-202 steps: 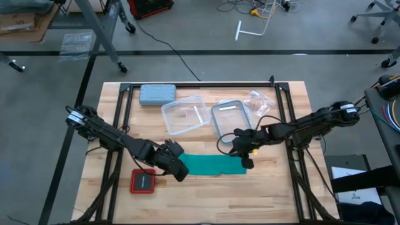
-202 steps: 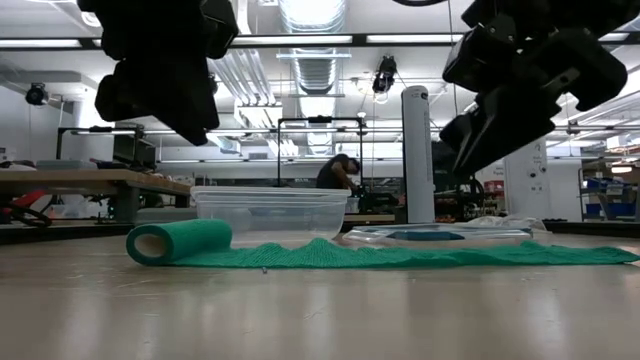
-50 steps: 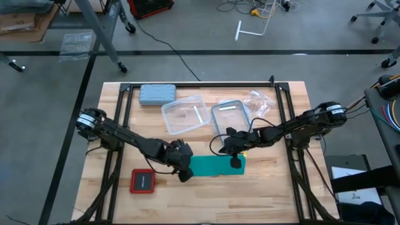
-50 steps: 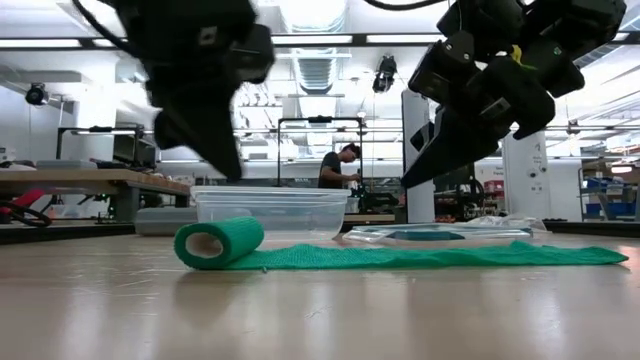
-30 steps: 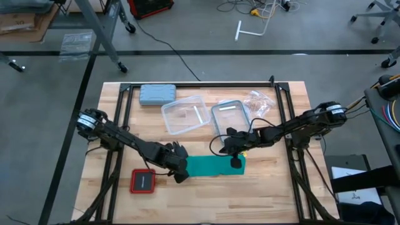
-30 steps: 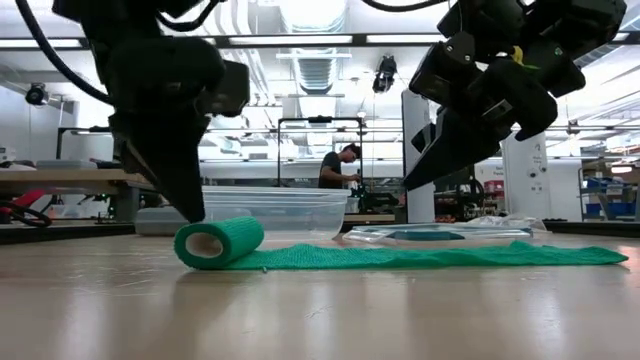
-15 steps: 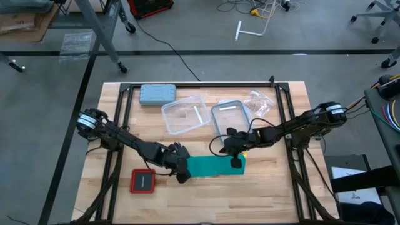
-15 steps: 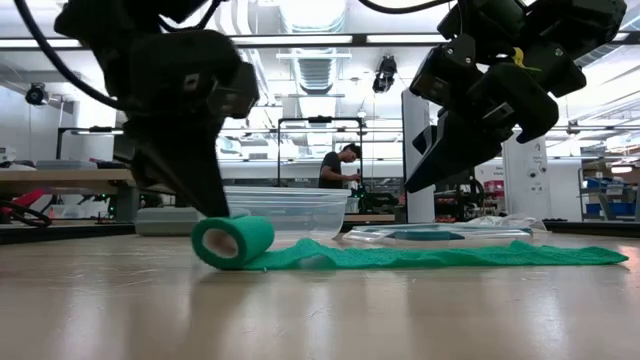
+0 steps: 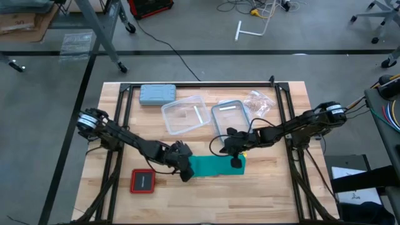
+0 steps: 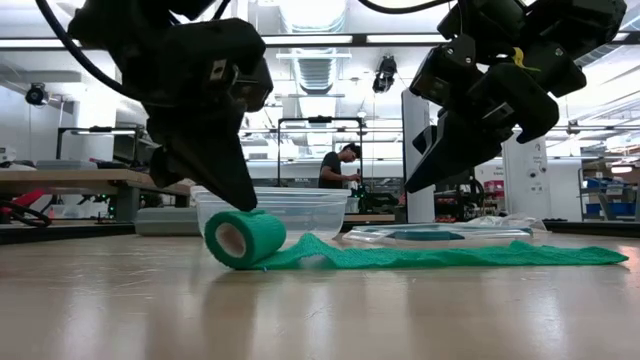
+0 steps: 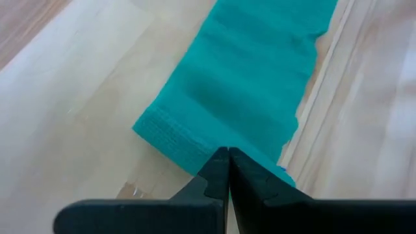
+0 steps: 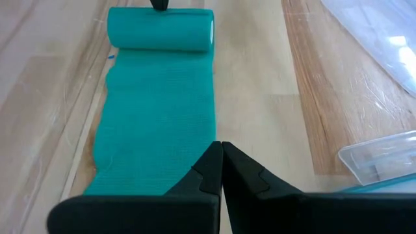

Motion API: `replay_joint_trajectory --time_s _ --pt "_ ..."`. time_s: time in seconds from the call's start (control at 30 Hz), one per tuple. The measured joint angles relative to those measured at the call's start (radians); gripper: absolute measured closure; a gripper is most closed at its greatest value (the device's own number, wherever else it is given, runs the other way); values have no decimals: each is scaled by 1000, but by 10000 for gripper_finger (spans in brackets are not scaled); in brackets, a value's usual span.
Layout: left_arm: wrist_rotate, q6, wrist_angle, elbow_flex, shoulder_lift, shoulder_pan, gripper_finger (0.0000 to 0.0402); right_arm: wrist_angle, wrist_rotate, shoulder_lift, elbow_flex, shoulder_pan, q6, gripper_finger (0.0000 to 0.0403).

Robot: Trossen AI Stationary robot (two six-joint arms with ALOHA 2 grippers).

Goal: Roll bandage
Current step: Roll the blue bandage

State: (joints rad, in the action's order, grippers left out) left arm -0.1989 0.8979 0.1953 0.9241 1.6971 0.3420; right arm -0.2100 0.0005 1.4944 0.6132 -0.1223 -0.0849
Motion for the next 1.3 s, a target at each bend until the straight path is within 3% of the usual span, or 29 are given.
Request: replay_joint_trajectory --time_s 0.27,0.53,1.0,1.3 --pt "8 -49 24 37 -31 -1 401 -68 -1 1 1 -26 18 401" --pt "68 -39 276 76 -33 15 401 -71 0 16 20 -25 16 401" --pt "78 -45 137 48 93 25 401 49 0 127 89 -24 18 401" --pt "51 -67 71 48 68 19 400 54 -4 130 95 -24 22 401"
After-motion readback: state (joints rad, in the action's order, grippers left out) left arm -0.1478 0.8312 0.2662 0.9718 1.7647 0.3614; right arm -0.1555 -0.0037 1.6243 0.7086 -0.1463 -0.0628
